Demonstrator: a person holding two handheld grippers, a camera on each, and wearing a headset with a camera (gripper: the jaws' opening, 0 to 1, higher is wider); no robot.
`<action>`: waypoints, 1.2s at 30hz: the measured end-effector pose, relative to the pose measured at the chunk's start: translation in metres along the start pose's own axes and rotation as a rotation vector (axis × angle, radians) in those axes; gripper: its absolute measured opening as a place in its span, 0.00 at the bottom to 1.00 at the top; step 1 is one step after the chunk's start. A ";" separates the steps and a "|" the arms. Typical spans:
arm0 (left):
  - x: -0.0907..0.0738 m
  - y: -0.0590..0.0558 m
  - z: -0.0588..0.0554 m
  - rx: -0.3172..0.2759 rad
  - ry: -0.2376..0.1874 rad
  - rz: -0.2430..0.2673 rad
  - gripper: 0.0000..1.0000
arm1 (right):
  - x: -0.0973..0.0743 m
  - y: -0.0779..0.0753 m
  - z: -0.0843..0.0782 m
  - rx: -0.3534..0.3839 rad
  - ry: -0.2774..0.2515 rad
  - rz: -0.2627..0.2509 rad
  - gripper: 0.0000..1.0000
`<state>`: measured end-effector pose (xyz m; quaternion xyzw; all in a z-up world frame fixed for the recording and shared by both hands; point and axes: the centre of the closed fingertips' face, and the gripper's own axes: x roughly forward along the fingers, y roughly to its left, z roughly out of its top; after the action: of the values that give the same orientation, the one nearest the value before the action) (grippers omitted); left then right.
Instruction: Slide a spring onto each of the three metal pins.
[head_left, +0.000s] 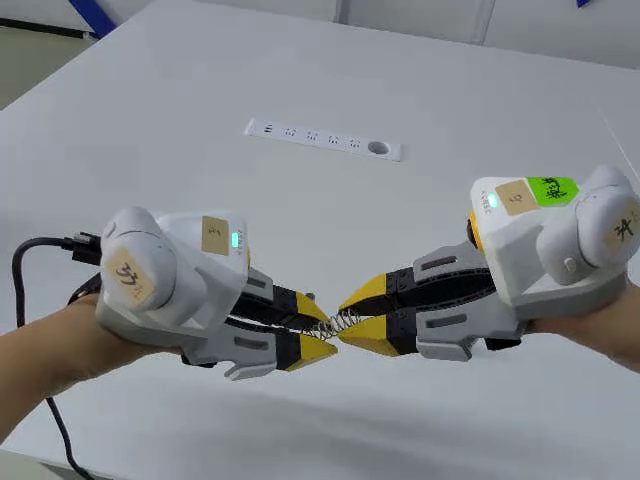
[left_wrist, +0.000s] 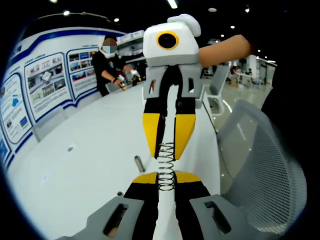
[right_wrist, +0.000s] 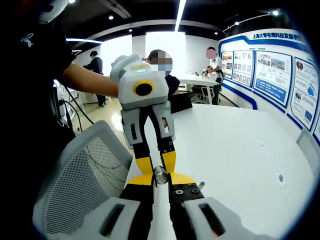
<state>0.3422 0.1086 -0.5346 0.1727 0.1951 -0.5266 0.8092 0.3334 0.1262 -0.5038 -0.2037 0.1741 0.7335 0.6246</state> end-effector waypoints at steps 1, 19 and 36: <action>0.000 0.000 0.000 -0.003 -0.001 0.002 0.10 | 0.001 0.000 0.003 0.009 -0.014 -0.001 0.12; -0.004 0.002 0.001 -0.047 -0.022 0.009 0.11 | 0.010 0.002 0.021 0.035 -0.028 0.007 0.11; -0.038 0.041 -0.014 -0.140 -0.053 0.210 0.55 | 0.007 -0.047 0.030 0.010 0.003 -0.097 0.11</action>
<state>0.3639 0.1609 -0.5248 0.1211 0.1908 -0.4285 0.8748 0.3763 0.1551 -0.4815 -0.2097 0.1686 0.7013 0.6602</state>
